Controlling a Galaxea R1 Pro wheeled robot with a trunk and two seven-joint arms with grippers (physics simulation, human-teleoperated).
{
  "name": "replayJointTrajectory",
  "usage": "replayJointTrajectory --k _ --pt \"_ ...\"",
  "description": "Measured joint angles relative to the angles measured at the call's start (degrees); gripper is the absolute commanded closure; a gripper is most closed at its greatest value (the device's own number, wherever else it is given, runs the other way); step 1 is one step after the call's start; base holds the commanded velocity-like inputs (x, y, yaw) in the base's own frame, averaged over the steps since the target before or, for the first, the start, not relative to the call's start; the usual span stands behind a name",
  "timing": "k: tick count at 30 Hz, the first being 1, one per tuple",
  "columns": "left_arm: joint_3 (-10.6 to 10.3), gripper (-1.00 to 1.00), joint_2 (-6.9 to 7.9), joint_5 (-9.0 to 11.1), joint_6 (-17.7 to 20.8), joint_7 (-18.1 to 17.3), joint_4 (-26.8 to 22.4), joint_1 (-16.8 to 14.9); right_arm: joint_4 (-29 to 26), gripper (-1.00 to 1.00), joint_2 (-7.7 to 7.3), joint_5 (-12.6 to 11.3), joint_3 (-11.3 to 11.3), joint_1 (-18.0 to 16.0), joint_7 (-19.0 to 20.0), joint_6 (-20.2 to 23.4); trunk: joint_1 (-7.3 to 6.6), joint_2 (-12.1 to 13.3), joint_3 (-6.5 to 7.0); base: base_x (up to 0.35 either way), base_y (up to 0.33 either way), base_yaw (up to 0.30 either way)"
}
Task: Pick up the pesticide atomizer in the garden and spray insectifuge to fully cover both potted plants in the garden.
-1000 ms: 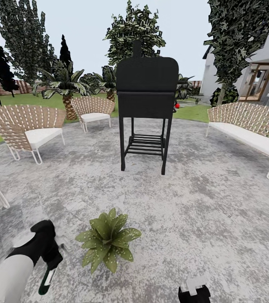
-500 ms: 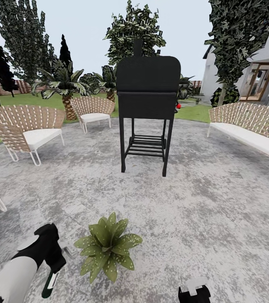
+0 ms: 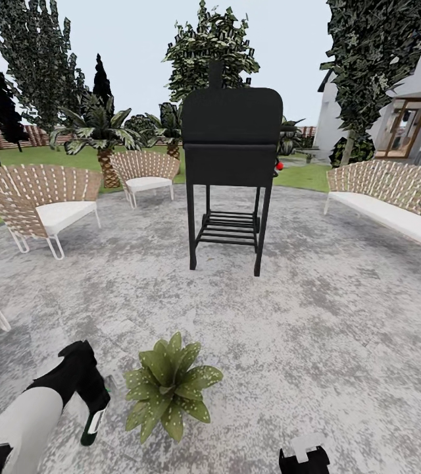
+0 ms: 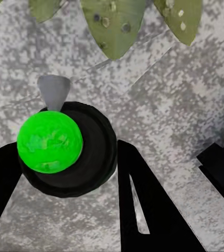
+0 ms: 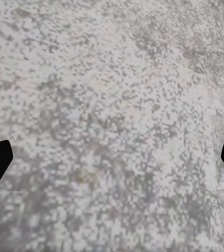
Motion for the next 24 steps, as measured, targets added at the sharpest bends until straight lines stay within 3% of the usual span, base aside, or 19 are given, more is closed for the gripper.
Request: replayJointTrajectory --k 2,4,7,10,15,24 --pt "-0.1 1.00 -0.22 -0.7 1.3 0.0 0.0 -2.2 0.0 -1.00 0.00 0.0 0.0 0.0 0.0 0.0 0.00 0.0 0.00 0.000 0.000 0.000" --pt "-0.3 1.00 -0.53 -2.7 1.8 -0.2 0.0 -3.8 0.0 -1.00 0.00 0.0 0.0 0.0 0.0 0.0 0.00 0.0 0.00 0.000 0.000 0.000" --pt "-0.5 1.00 -1.78 -6.4 1.9 -2.4 0.0 -6.4 -0.1 -1.00 0.00 0.0 0.0 0.0 0.0 0.0 0.00 0.0 0.00 0.000 0.000 0.000" --pt "-0.5 1.00 -2.71 -8.5 2.0 -4.8 0.0 -8.6 -0.1 -1.00 0.06 0.0 0.0 0.0 0.0 0.0 0.00 0.0 -0.01 0.000 0.000 0.000" --pt "-0.5 1.00 -3.31 -10.4 2.0 -5.1 0.0 -8.7 -0.2 -1.00 0.17 0.0 0.0 0.0 0.0 0.0 0.00 0.0 -0.01 0.000 0.000 0.148" --pt "-0.5 1.00 -4.13 -11.1 2.0 -5.3 -1.5 -8.9 -0.2 -1.00 0.17 0.0 0.0 0.0 -0.1 0.0 0.00 0.0 -0.01 0.000 -0.050 0.193"
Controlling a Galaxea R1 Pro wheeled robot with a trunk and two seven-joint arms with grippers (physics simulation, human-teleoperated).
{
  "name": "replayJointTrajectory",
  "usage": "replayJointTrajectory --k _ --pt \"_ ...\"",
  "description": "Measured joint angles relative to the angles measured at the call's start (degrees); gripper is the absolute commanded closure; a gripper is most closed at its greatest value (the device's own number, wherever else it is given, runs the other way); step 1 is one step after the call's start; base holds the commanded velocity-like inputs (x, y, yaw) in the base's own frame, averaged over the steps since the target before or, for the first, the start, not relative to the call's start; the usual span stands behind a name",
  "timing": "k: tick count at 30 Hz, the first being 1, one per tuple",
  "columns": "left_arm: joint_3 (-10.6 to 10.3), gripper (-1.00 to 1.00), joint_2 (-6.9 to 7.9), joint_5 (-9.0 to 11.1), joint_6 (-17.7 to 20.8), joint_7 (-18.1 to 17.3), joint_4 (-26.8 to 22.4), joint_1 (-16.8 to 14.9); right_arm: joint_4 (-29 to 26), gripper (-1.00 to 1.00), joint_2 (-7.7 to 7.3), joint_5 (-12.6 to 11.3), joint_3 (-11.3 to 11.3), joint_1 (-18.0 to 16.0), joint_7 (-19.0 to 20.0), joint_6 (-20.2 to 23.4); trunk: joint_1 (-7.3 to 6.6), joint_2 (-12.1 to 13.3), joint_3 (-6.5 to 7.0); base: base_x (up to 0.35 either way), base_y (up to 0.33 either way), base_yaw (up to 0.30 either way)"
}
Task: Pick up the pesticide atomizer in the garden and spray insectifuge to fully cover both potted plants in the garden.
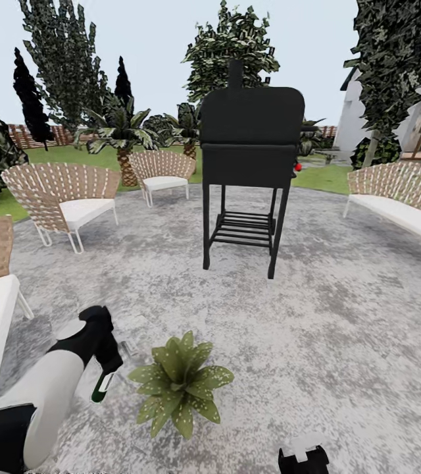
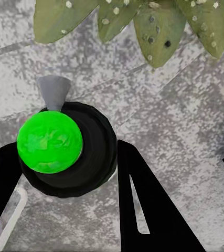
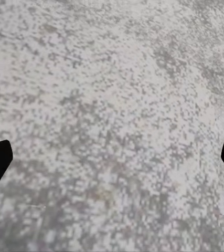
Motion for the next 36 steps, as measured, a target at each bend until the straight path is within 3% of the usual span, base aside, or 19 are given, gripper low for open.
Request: replayJointTrajectory --k 5,8,11,19,22,36 --pt "-0.2 1.00 -1.66 -0.1 -0.1 -2.2 -1.2 0.0 0.0 -1.00 -0.22 0.1 0.0 0.0 0.0 0.0 0.00 0.0 0.00 0.000 -0.241 0.006" --pt "-3.1 1.00 -1.71 -0.1 -0.1 -2.6 -1.2 0.0 0.0 -1.00 -0.25 0.0 0.0 0.0 -0.1 0.0 0.00 0.0 0.00 0.000 -0.062 0.000" --pt "-4.2 1.00 -1.68 -0.2 -0.1 -3.7 -1.1 0.1 0.0 -1.00 -0.19 -0.1 0.0 0.0 -0.1 0.0 0.00 0.0 0.00 0.000 -0.008 0.011" --pt "-3.9 1.00 -0.87 0.0 0.1 -5.6 -0.9 0.8 0.0 -1.00 0.08 -0.4 0.0 0.0 -0.1 0.0 0.00 0.0 0.00 0.000 -0.001 0.077" --pt "-3.9 1.00 -0.91 0.1 2.6 -5.6 -0.9 0.8 0.0 -1.00 0.09 -0.3 0.0 0.0 -0.2 0.0 0.00 0.0 0.00 0.000 -0.227 0.119" --pt "-4.0 1.00 -1.49 0.1 3.0 -5.6 -1.0 0.4 0.0 -1.00 0.09 -0.3 0.0 0.0 -0.2 0.0 0.00 0.0 0.00 -0.012 -0.270 0.209"
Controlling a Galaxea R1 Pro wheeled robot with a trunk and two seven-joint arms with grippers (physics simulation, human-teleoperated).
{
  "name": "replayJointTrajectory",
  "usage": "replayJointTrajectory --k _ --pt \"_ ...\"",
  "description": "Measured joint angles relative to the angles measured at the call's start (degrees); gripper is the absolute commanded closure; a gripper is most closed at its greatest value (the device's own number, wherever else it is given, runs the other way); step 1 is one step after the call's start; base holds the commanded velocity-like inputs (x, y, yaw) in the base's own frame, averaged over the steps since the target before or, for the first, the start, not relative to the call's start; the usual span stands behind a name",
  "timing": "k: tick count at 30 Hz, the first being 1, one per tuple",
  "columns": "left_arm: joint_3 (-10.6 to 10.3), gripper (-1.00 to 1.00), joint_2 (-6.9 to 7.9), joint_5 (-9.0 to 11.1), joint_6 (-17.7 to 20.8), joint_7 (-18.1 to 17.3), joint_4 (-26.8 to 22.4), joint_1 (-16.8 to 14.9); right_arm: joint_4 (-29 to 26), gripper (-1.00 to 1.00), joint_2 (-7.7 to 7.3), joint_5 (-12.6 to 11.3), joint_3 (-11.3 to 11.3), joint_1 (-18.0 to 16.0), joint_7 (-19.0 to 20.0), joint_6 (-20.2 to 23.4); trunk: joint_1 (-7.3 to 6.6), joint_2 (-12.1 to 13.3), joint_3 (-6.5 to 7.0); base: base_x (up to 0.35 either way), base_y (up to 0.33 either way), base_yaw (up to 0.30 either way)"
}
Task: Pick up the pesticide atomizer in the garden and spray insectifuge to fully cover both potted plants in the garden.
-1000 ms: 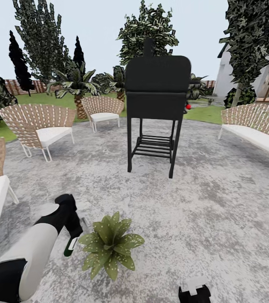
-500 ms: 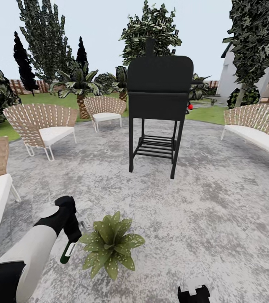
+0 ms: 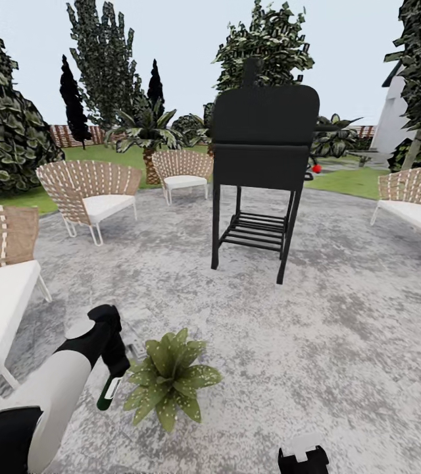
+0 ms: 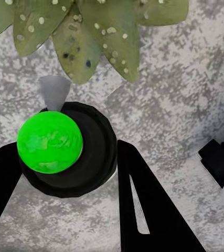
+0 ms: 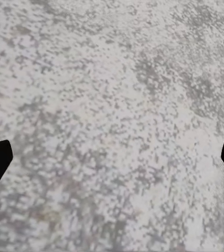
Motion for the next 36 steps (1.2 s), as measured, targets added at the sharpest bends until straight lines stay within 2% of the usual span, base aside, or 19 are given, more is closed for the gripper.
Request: replayJointTrajectory --k 5,14,22,36 --pt "0.1 1.00 -0.02 0.0 0.8 0.0 0.0 0.0 0.0 -1.00 0.00 0.2 0.0 0.0 0.1 0.0 0.00 0.0 0.00 -0.041 -0.037 0.044" --pt "0.4 1.00 -0.01 0.4 1.1 0.0 0.0 0.5 0.0 -1.00 0.03 0.2 0.0 0.0 0.0 0.0 0.00 0.0 0.00 -0.001 -0.026 0.263" --pt "0.5 1.00 -0.04 0.6 1.1 0.0 0.0 0.5 0.0 -1.00 0.00 0.3 0.0 0.0 0.1 0.0 0.01 0.0 0.00 -0.035 -0.258 0.149" --pt "0.5 1.00 -0.07 0.6 1.1 0.0 0.0 0.5 0.0 -1.00 0.09 0.3 0.0 0.0 0.0 0.0 0.00 0.0 0.00 -0.001 -0.273 0.272"
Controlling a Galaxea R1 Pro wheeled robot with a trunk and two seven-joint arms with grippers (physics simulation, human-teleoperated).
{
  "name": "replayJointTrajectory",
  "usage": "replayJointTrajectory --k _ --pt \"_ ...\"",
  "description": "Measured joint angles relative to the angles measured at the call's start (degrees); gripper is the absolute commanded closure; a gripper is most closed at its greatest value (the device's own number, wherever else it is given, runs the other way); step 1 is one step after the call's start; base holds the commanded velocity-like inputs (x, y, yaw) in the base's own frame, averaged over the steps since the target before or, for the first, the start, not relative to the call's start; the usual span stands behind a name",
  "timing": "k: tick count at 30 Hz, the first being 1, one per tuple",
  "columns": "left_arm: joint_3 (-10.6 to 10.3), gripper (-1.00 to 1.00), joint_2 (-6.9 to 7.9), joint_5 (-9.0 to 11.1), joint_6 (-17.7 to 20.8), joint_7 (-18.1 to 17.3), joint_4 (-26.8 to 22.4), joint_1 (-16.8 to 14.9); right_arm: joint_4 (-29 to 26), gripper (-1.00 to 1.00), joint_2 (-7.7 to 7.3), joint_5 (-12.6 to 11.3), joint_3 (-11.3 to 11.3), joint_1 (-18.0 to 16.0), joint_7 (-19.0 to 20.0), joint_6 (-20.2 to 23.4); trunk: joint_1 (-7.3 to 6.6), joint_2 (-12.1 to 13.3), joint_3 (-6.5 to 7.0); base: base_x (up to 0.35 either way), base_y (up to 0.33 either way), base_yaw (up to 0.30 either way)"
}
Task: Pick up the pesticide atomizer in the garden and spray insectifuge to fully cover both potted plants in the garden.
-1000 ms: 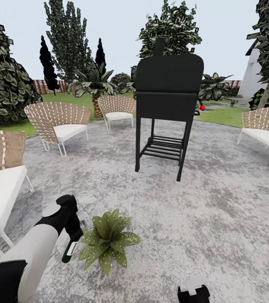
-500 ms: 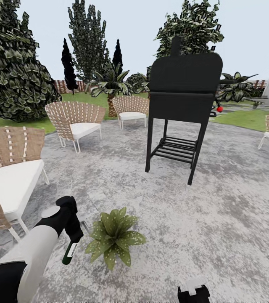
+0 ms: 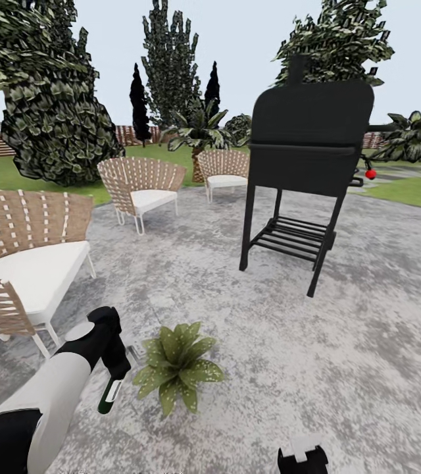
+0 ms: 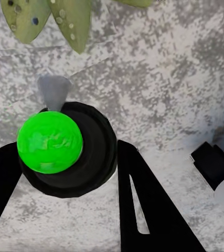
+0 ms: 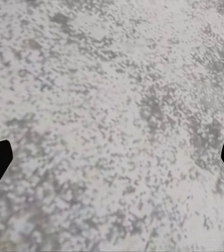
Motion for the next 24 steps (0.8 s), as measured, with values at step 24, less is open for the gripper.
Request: replayJointTrajectory --k 24 --pt "0.2 1.00 -0.01 0.0 0.0 0.0 0.0 0.0 0.0 -1.00 0.00 0.0 0.0 0.0 0.0 0.0 -0.01 0.0 0.00 0.022 -0.274 0.277"
